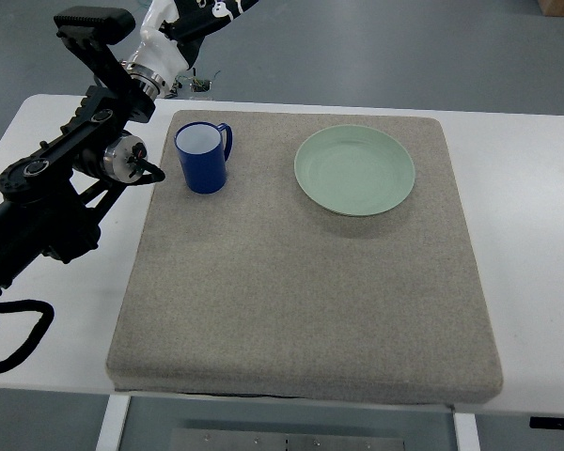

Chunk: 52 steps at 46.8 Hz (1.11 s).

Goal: Place cup left of plate with left hand

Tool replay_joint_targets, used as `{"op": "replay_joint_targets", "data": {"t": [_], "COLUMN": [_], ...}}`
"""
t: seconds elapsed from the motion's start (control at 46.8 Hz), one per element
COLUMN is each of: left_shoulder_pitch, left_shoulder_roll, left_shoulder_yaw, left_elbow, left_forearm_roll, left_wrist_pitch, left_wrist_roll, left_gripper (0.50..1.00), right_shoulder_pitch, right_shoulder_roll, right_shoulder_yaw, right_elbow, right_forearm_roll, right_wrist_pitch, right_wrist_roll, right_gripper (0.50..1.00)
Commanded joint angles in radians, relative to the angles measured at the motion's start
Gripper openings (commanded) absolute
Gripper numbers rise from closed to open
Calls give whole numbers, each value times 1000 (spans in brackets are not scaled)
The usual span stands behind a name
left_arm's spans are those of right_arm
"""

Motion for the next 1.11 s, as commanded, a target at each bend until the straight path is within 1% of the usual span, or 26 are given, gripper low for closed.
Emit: {"op": "replay_joint_targets", "data": {"t": [0.0,0.149,0.235,0.299,0.47,0.576,0.64,0.79,0.833,0.897,0.939,1.089], "left_shoulder_pitch": [-13,-33,-53,-59,-59,-59,-61,-70,-71,-85,-94,-96], "left_shoulder_roll": [-8,-10,-8,-5,-8,-8,-8,-20,-28,-26,-25,-23], "left_shoulder_yaw": [0,0,0,2,-3,-14,-14,-15,-15,-15,-15,-14], "left_elbow": [19,74,129,177,249,307,335,367,376,381,384,382], "left_forearm_roll": [-65,-235,-325,-355,-385,-506,-562,-583,-591,-603,-606,-605], "left_wrist_pitch": [37,76,76,59,-10,-64,-76,-55,-32,26,48,43], "left_wrist_roll": [2,5,7,12,48,78,99,107,108,108,108,107], "left_gripper": [992,990,990,990,990,988,990,979,975,973,973,990], "right_shoulder_pitch": [0,0,0,0,0,0,0,0,0,0,0,0], "right_shoulder_roll": [0,0,0,0,0,0,0,0,0,0,0,0], "right_shoulder_yaw": [0,0,0,0,0,0,0,0,0,0,0,0], "right_elbow": [0,0,0,0,0,0,0,0,1,0,0,1], "right_forearm_roll": [0,0,0,0,0,0,0,0,0,0,0,0], "right_wrist_pitch": [0,0,0,0,0,0,0,0,0,0,0,0], "right_wrist_roll": [0,0,0,0,0,0,0,0,0,0,0,0], "right_gripper": [934,934,934,934,934,934,934,934,934,934,934,934]}}
